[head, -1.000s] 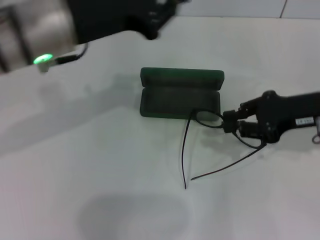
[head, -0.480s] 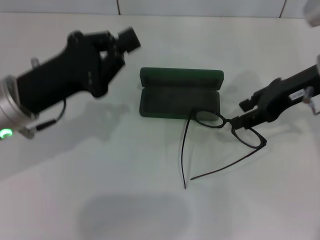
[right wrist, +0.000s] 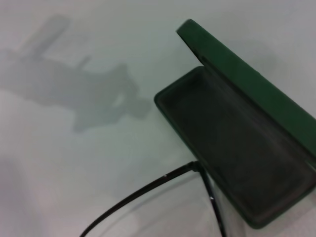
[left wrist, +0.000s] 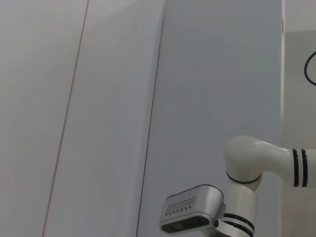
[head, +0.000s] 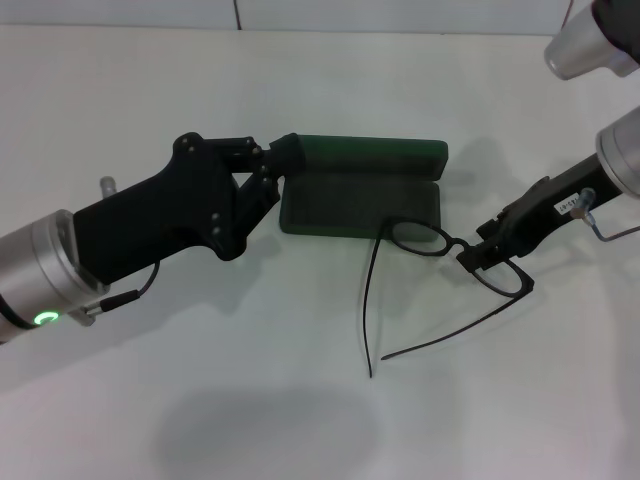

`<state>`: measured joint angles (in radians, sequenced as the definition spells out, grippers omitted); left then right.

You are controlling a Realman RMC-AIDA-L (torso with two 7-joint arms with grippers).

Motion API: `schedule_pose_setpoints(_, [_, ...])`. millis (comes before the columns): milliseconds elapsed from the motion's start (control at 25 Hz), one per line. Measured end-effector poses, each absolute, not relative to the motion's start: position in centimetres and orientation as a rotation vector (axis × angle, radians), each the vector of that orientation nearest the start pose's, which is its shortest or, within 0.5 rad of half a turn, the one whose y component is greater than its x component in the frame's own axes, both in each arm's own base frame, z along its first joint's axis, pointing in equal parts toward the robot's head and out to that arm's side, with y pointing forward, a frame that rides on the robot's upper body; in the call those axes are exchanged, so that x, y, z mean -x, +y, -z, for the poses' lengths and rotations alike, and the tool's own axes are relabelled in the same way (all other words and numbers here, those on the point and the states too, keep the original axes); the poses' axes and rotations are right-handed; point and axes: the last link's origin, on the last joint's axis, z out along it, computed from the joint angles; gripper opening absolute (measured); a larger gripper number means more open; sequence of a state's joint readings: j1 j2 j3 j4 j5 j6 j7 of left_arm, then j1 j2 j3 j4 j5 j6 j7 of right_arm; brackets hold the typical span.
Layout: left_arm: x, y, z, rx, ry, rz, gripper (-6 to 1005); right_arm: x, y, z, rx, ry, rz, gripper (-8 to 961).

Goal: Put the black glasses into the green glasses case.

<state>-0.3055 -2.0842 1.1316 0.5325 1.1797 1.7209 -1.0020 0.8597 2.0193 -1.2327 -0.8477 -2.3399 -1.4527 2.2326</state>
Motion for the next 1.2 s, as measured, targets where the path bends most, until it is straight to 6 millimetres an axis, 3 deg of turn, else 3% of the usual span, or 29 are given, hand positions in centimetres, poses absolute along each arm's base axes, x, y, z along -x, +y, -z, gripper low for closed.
schedule_pose_setpoints(640, [23.8, 27.5, 0.7, 2.423, -0.309, 1.389, 21, -16.5, 40.4, 5.1, 2.839, 0.719, 0.382, 461])
schedule_pose_setpoints(1040, [24.4, 27.1, 0.8, 2.414, -0.346, 1.385, 21, -15.6, 39.5, 5.8, 2.918, 0.587, 0.352, 115])
schedule_pose_setpoints(1200, [24.7, 26.8, 0.8, 2.407, -0.356, 1.384, 22, -15.7, 38.3, 4.2, 2.933, 0.578, 0.222, 118])
